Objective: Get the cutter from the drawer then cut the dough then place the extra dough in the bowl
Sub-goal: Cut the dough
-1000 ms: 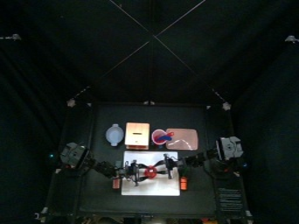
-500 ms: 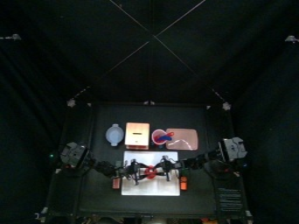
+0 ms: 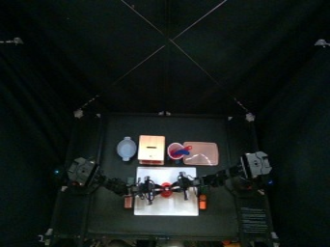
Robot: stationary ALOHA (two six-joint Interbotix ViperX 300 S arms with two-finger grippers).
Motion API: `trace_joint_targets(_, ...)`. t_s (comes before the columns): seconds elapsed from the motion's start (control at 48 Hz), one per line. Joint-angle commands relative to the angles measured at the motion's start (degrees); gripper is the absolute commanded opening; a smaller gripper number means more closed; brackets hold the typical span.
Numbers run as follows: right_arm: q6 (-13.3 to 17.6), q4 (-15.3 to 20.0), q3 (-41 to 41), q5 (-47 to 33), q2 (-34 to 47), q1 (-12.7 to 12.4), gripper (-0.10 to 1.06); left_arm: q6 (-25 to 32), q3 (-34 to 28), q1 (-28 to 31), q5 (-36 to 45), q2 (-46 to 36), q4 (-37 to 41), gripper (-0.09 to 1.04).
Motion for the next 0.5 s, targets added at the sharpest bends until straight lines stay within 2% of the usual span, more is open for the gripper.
trace_joint_targets(0.021, 0.5, 1.6, 0.4, -0.1, 3.3, 0.3, 0.42, -1.1, -0.2, -1.1, 3.5, 2.8, -1.5, 0.48)
trace_joint_targets(0.125, 0.5, 5.2, 1.3, -1.4, 6.3, 0.5, 0.42, -2.7, -0.4, -1.6, 4.0, 4.7, -2.1, 0.48)
trace_joint_targets(0.271, 0.3, 10.2, 2.9, -2.7, 7.6, 2.1, 0.42, -4.2, -0.3, -1.7, 4.6, 5.9, -2.0, 0.48)
trace_joint_targets(0.5, -0.3, 10.5, 2.5, -2.6, 7.4, 2.0, 0.42, -4.2, -0.4, -1.7, 5.7, 5.9, -2.0, 0.48)
